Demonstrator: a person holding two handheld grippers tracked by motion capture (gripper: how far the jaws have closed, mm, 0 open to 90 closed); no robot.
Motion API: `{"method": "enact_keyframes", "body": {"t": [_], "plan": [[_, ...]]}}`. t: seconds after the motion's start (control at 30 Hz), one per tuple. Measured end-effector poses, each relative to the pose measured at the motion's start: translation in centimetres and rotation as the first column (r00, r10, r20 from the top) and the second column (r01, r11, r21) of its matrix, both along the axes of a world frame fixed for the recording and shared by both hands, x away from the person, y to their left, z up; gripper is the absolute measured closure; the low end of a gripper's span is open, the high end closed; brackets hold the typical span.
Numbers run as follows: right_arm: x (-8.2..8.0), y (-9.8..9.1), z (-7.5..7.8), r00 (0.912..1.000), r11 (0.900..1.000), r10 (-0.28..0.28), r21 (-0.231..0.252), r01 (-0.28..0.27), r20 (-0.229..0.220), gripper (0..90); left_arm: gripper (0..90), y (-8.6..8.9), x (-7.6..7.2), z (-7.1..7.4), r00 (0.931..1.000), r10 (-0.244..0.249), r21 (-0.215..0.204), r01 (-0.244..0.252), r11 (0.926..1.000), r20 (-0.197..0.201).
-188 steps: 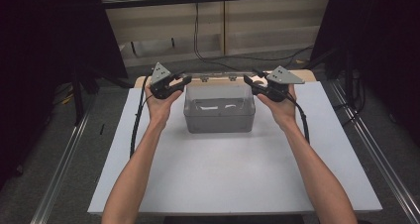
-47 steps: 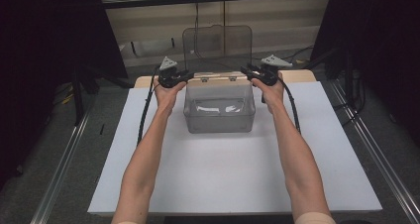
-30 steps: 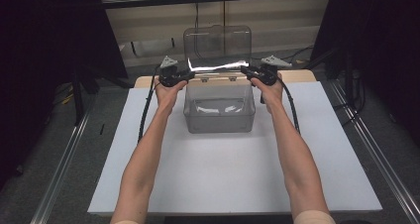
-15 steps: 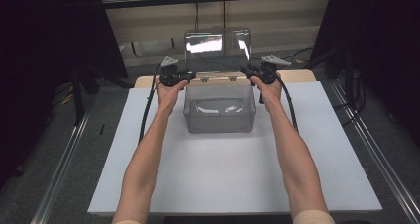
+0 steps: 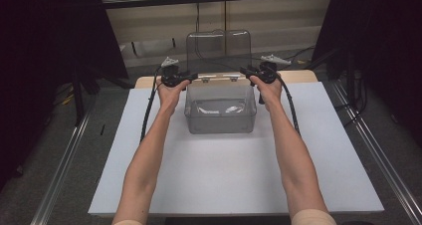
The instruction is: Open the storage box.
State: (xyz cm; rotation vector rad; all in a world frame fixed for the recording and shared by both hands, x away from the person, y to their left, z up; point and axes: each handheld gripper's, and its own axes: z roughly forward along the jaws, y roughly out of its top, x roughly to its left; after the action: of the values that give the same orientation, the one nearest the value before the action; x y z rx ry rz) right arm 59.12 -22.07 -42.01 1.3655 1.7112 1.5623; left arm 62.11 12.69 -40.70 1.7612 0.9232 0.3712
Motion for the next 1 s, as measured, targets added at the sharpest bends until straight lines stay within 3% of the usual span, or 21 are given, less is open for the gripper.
{"method": "enact_keyframes", "body": {"t": [0.33, 0.43, 0.6, 0.77, 1.0], "plan": [[0.3, 0.0, -0.2, 0.9991, 0.9994, 0.008, 0.034, -0.007, -0.041, 52.0, 52.1, 0.1, 0.3, -0.4, 0.9994, 0.012, -0.041, -0.013, 0.9991, -0.034], [0.4, 0.0, -0.2, 0.9986, 0.999, 0.014, 0.043, -0.011, -0.052, 51.2, 50.5, 0.1, 0.3, -0.4, 0.9994, 0.016, -0.032, -0.017, 0.9993, -0.032], [0.4, 0.5, -0.7, 0.9977, 1.0, 0.005, 0.007, -0.005, -0.067, 47.0, 44.8, 0.3, 0.3, -0.5, 0.9983, 0.036, -0.039, -0.037, 0.9986, -0.047], [0.6, 0.2, -1.5, 0.9924, 0.9938, 0.0, 0.11, 0.013, -0.123, 44.6, 44.7, 0.3, 0.3, -0.6, 0.9987, 0.029, -0.034, -0.03, 0.999, -0.042], [0.6, 0.3, -1.4, 0.9902, 0.9936, -0.013, 0.11, 0.029, -0.139, 44.2, 43.8, 0.4, 0.3, -0.8, 0.9985, 0.027, -0.051, -0.029, 0.9983, -0.047]]}}
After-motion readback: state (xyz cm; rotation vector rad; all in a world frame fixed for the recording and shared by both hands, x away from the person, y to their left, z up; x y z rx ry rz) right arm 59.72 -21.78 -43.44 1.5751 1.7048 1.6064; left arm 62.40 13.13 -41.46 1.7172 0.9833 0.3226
